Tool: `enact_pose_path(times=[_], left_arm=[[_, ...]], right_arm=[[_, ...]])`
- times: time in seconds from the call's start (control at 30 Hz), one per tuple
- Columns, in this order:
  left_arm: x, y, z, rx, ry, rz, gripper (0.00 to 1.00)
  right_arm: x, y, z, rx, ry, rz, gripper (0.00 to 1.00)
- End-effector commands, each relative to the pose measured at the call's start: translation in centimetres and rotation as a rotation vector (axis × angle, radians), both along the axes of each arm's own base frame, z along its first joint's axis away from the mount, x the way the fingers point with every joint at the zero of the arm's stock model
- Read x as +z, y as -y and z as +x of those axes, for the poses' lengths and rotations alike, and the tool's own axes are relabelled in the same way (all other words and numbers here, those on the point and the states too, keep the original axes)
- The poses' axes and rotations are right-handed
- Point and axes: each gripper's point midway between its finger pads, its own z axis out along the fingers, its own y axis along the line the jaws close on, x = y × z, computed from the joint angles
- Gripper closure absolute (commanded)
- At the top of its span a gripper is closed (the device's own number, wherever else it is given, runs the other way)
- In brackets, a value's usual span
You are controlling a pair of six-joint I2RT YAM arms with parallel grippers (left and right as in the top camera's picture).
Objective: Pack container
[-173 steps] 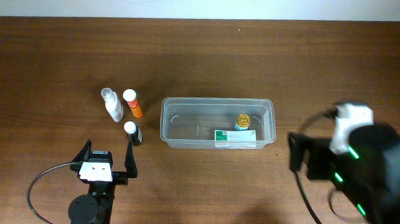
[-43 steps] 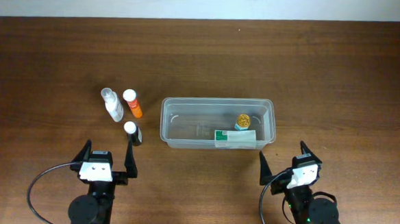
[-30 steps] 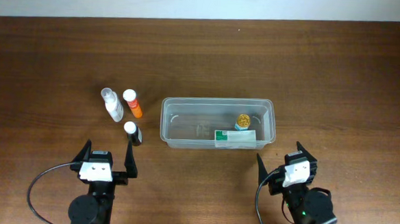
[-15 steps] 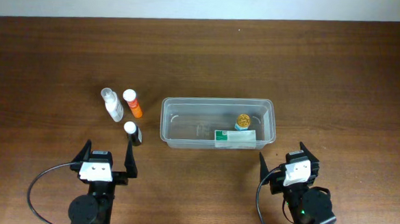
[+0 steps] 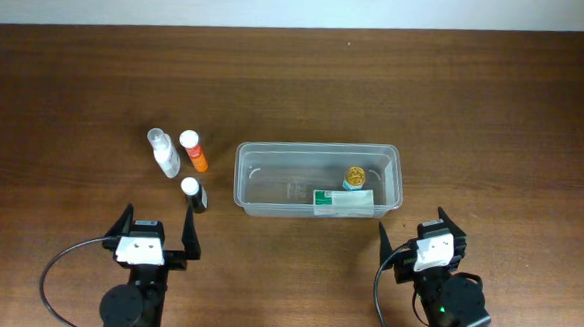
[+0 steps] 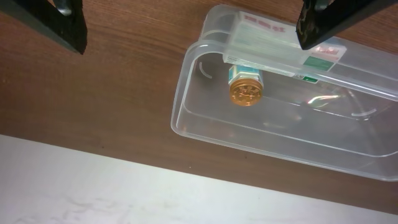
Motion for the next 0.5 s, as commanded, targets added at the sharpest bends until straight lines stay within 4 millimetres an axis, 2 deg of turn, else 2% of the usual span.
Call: enact_pose_path(times=[0.0,0.23,0.37,0.47], left_arm=[[0.0,-0.3,0.0,0.014,0.003,0.02,0.01],[0.0,-0.3,0.0,0.014,0.003,0.02,0.01],[0.0,-0.3,0.0,0.014,0.003,0.019,0.01],[0.0,-0.3,0.0,0.013,0.003,0.019,0.01]], right_arm=[[0.3,0.2,0.0,-0.013,0.029,0.005,0.02],[2.5,0.4,-0.3,-0.016,0.119,0.043,0.02],[2.4,1.1,-0.1,-0.043,0.116,0.041,0.02],[2.4,2.4,0.1,-0.1,0.118,0.038,0.02]])
